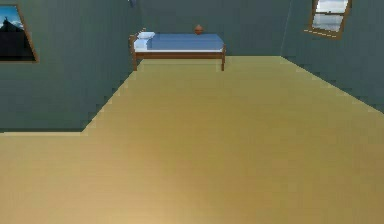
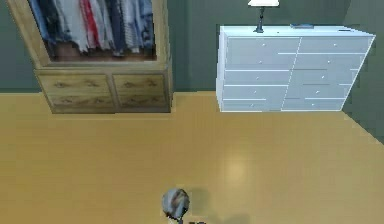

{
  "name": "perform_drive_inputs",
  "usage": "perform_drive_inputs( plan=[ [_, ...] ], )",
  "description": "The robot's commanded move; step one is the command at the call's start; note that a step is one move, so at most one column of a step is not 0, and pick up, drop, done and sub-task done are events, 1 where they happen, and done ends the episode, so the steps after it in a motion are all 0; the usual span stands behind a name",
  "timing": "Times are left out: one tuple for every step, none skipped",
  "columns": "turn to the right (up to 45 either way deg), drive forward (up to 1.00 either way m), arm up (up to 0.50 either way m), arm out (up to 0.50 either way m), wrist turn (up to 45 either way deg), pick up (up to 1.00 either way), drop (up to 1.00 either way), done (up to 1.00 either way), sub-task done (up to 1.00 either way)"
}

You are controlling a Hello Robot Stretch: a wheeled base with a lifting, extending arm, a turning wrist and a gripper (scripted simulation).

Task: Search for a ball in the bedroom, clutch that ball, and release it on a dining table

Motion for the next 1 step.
perform_drive_inputs(
  plan=[
    [0.0,0.00,0.50,0.00,0.0,0.00,0.00,0.00,0.00]
  ],
)
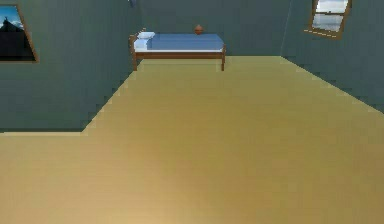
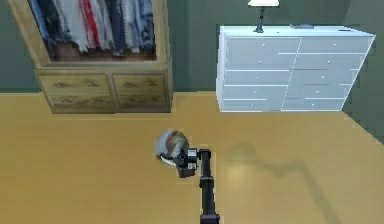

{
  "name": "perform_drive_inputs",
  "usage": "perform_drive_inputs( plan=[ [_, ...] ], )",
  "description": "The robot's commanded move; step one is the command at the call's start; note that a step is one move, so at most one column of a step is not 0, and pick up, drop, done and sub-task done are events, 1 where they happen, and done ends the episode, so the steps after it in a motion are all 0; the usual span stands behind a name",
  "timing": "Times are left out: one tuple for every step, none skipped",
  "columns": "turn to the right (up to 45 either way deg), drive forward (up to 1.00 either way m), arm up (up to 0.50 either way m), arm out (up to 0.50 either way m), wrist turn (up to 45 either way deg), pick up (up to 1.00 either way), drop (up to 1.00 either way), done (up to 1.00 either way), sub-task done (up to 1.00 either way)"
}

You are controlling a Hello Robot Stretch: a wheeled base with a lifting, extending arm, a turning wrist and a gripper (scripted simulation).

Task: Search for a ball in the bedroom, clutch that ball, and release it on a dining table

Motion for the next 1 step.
perform_drive_inputs(
  plan=[
    [0.0,0.00,0.40,0.00,0.0,0.00,0.00,0.00,0.00]
  ],
)
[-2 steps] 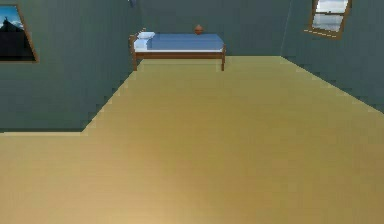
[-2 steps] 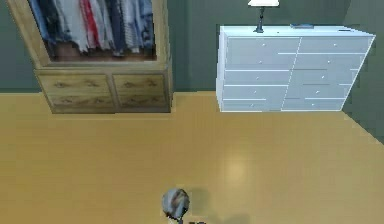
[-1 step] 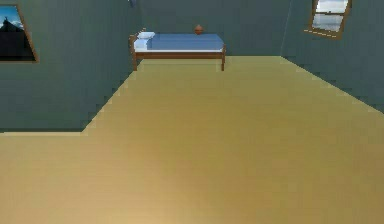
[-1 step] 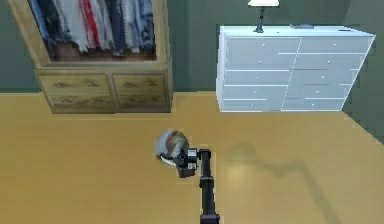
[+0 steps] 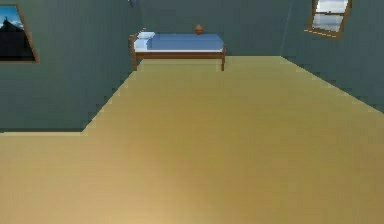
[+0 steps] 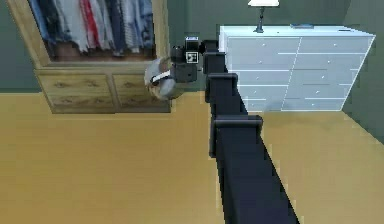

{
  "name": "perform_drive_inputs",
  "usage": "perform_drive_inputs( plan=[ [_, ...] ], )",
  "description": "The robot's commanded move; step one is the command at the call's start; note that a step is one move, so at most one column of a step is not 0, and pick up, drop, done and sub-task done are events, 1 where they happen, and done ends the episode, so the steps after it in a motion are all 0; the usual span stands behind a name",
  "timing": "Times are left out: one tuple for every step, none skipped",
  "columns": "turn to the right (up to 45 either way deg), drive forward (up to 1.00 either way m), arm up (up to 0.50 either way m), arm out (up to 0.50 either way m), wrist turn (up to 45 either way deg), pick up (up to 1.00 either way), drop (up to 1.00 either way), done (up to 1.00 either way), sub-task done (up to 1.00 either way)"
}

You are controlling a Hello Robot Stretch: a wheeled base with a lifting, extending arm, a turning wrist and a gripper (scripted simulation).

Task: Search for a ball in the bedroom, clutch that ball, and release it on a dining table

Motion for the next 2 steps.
perform_drive_inputs(
  plan=[
    [0.0,0.00,0.00,0.00,-45.0,0.00,0.00,0.00,0.00],
    [0.0,0.00,0.00,0.00,-45.0,0.00,0.00,0.00,0.00]
  ],
)
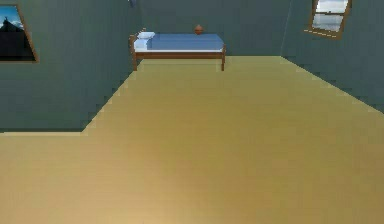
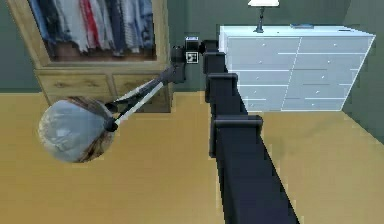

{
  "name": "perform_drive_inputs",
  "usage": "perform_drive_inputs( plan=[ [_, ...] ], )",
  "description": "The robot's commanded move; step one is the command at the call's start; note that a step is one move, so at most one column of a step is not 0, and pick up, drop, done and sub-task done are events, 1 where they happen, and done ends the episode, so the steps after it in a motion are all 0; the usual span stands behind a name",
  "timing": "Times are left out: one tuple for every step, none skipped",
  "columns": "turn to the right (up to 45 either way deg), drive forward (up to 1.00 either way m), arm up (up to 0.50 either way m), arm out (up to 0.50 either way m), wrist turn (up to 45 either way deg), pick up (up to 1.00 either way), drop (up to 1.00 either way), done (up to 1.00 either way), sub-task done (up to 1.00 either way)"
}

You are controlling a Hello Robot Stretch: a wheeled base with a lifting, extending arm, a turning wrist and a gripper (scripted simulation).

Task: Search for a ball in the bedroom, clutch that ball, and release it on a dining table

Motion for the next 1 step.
perform_drive_inputs(
  plan=[
    [0.0,0.00,0.00,0.00,-21.0,0.00,0.00,0.00,0.00]
  ],
)
